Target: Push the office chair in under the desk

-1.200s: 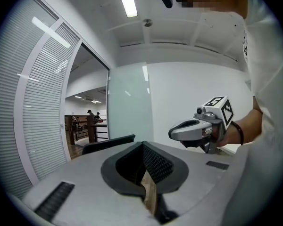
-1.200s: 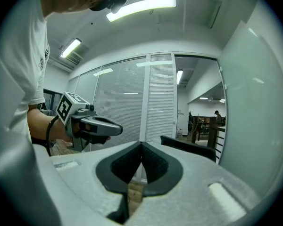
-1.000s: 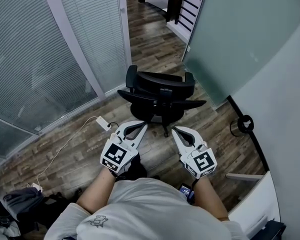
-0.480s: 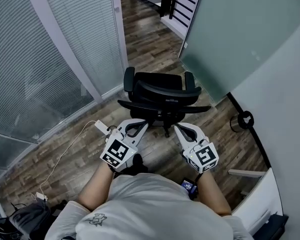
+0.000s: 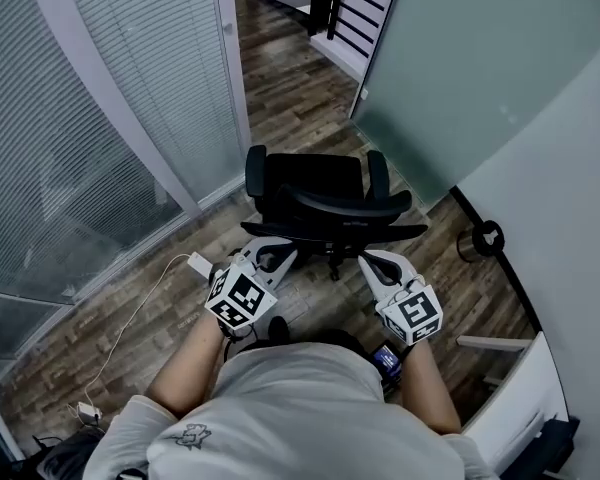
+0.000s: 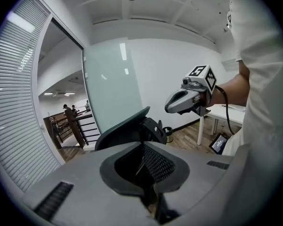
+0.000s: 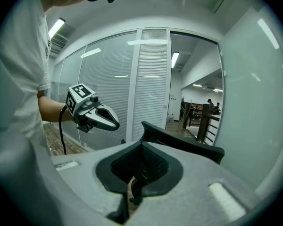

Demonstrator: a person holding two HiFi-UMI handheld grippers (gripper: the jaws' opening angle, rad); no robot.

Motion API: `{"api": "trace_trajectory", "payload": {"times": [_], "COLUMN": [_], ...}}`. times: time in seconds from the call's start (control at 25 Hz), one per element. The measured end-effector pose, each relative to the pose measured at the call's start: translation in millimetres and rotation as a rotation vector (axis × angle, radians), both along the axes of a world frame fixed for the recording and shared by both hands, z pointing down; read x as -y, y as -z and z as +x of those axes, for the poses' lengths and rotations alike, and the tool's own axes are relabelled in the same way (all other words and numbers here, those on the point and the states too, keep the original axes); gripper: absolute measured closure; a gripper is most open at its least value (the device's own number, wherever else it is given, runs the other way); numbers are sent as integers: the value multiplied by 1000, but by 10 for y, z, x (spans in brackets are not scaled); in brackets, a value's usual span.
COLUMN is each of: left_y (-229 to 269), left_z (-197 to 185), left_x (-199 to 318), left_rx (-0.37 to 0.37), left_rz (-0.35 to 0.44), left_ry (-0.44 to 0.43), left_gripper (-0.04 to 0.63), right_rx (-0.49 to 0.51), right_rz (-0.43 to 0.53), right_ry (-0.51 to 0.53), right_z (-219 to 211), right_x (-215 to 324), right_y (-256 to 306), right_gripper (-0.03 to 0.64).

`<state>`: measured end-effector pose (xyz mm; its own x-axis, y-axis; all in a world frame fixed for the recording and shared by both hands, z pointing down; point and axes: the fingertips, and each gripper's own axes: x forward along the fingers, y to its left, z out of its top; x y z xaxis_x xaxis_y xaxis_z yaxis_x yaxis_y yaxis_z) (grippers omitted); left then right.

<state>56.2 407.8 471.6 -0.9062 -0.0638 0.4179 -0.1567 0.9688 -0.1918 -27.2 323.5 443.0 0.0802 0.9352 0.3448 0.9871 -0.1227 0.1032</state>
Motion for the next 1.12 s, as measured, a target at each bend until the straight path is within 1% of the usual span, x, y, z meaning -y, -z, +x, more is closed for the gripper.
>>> {"api": "trace_trajectory", "payload": {"times": [0.2,0.24,0.32,0.48,0.64,0.72,0.88,1.0,1.12], "left_y": [-150,-196,-280,-388,-525,-632,-897,-1081,-1217], "left_z": [-136,-176,-247,-379,-500,-507,-510,-510,-489], "left_x": [-78,-87,-104,-151,-266,-309,-370,-400,-419], "left_rx": [-32,-47,-79,-121,-172,-217,-352,-445,-513], "left_rz": [6,5,-3,-13,-18,-40,-151,-197,-229], "left_ry": [-16,-24,-35,-29,-19,-30,-78,-116,-146], "left_gripper": [568,559,531,509,472,453,418,411,408], "right_rx": [2,-4,-14,-5,30,58,123,194,266], "right_rz": [27,30,44,101,186,232,322,405,476], "right_ry": [-1,2,17,71,149,214,335,374,416], "right_z": [-204,-261,-357,-544,-770,-801,-893,-1030,-1072], "right_x": [-46,-64,-104,-153,-178,-171,-133,-116,-119], "right_y": [-94,-121,-179,-320,-532,-643,-862,-1064,-1241], "right_gripper": [608,592,588,560,508,490,458,438,430]}}
